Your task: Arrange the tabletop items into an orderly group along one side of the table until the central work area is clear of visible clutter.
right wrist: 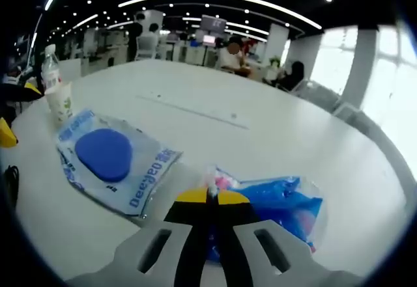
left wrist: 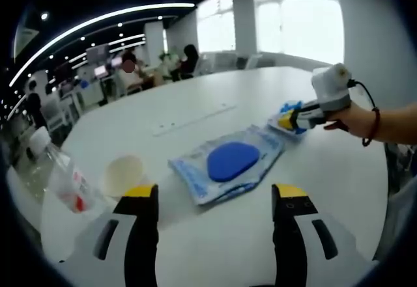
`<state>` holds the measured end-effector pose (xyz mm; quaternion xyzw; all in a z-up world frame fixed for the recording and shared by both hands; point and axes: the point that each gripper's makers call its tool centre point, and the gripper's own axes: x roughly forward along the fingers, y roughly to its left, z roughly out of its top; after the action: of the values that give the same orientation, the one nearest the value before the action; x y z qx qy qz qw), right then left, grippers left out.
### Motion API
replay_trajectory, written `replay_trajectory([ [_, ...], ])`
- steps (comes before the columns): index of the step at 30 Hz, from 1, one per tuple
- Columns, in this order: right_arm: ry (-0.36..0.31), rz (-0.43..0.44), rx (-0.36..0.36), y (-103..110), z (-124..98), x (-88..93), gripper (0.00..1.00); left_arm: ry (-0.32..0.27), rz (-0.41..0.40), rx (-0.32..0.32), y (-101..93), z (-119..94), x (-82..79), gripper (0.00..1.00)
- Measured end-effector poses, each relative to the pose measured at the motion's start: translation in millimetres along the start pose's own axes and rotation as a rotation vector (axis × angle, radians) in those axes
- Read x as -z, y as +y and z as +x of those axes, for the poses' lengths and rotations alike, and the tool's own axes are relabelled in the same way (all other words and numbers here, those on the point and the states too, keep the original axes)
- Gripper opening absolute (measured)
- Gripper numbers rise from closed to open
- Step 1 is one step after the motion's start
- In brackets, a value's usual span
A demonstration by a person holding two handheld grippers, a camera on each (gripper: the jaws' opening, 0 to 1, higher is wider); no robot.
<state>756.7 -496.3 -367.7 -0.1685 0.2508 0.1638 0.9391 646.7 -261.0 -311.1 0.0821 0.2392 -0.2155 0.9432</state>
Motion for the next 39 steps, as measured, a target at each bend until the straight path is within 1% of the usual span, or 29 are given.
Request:
replay_trajectory([
  [5,0.015,0.011,-0.005,1.6,2.4,4.3,0.02,-0.009,-0.012,0.002,-0.4,-2.9,-0.1,0.69],
  [9,0.025,0.000,-0.014,3.8,3.3,7.3,0.02,-0.002,-0.012,0.003,-0.1,-4.8,2.0,0.69],
  [12,0.023,0.019,-0.013,4.2,3.6,7.1,0.04,0.004,-0.012,0.000,0.8,-7.4,4.1,0.69],
  [14,0.022,0.014,-0.013,4.0,3.9,6.7,0.05,0.006,-0.012,-0.001,1.3,-9.4,5.2,0.70],
  [21,0.033,-0.001,-0.011,2.1,2.7,8.8,0.13,0.016,-0.011,-0.003,2.0,-15.4,9.2,0.71],
  [27,-0.001,0.043,0.001,-4.5,-2.7,-0.6,0.22,0.023,-0.024,-0.005,4.2,-22.0,12.1,0.72],
  [28,-0.009,0.053,-0.002,-4.7,-2.6,-2.0,0.22,0.024,-0.027,-0.005,4.3,-23.3,12.2,0.72],
  [33,0.004,0.046,0.002,-4.5,-3.1,0.9,0.17,0.020,-0.030,-0.010,4.5,-28.0,11.3,0.72],
  [39,-0.002,0.066,0.007,-6.0,1.2,-1.7,0.15,0.019,-0.033,-0.019,7.0,-30.7,11.5,0.71],
])
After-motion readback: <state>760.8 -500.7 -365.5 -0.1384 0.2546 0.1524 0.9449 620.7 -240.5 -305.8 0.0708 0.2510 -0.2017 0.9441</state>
